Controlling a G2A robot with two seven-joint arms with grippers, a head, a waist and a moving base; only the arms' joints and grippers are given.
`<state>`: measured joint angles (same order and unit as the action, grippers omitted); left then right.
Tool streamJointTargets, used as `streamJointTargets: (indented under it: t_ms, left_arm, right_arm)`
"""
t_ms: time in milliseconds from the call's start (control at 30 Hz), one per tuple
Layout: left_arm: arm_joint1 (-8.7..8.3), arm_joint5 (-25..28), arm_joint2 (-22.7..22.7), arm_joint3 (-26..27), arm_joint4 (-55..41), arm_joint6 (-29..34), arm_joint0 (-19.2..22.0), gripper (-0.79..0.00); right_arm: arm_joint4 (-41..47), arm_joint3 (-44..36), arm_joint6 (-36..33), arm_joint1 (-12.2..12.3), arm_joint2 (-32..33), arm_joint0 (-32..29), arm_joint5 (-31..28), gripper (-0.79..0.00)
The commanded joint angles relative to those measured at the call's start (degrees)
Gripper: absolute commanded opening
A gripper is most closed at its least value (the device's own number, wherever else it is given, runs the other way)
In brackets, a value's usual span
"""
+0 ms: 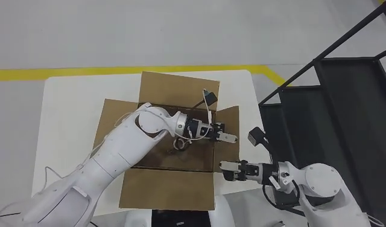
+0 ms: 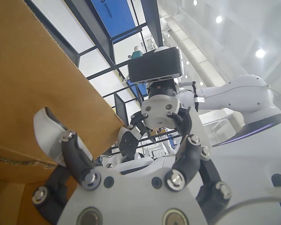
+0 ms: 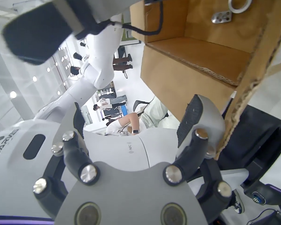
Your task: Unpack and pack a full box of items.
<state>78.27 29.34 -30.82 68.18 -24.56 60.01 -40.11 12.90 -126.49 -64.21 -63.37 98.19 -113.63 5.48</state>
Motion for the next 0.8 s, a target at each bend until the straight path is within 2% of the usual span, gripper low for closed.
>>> streamJointTargets:
  t_ms: [0, 67, 167, 367, 600, 767]
  left_arm:
    - [0.06, 0.6, -0.6, 0.1, 0.0, 0.0, 0.2, 0.000]
    - [-0.21, 0.7, -1.6, 0.8, 0.5, 0.2, 0.2, 0.000]
    - [-1.62, 0.4, -5.5, 2.0, 2.0, 1.2, 0.2, 0.000]
    - [-6.43, -2.0, -18.1, 4.7, 6.5, 6.0, -0.9, 0.000]
    - [-11.64, -6.8, -33.9, 16.0, 10.0, 13.3, -7.1, 0.000]
    - [-14.21, -9.3, -43.6, 22.5, 10.9, 15.6, -13.8, 0.000]
  right_arm:
    - [-0.5, 0.4, 1.2, 0.1, -0.5, 0.4, 1.2, 0.000]
    - [-0.9, 1.1, 2.1, 0.1, -1.4, 1.3, 2.4, 0.000]
    - [-3.0, 2.9, 4.2, 0.2, -4.2, 3.3, 5.5, 0.000]
    - [-6.5, 7.4, 6.6, 0.4, -8.3, 7.3, 9.3, 0.000]
    - [-8.2, 10.0, 12.1, 0.4, -10.4, 9.1, 9.5, 0.000]
    - [-8.9, 9.6, 19.2, 0.4, -8.9, 6.8, 11.0, 0.000]
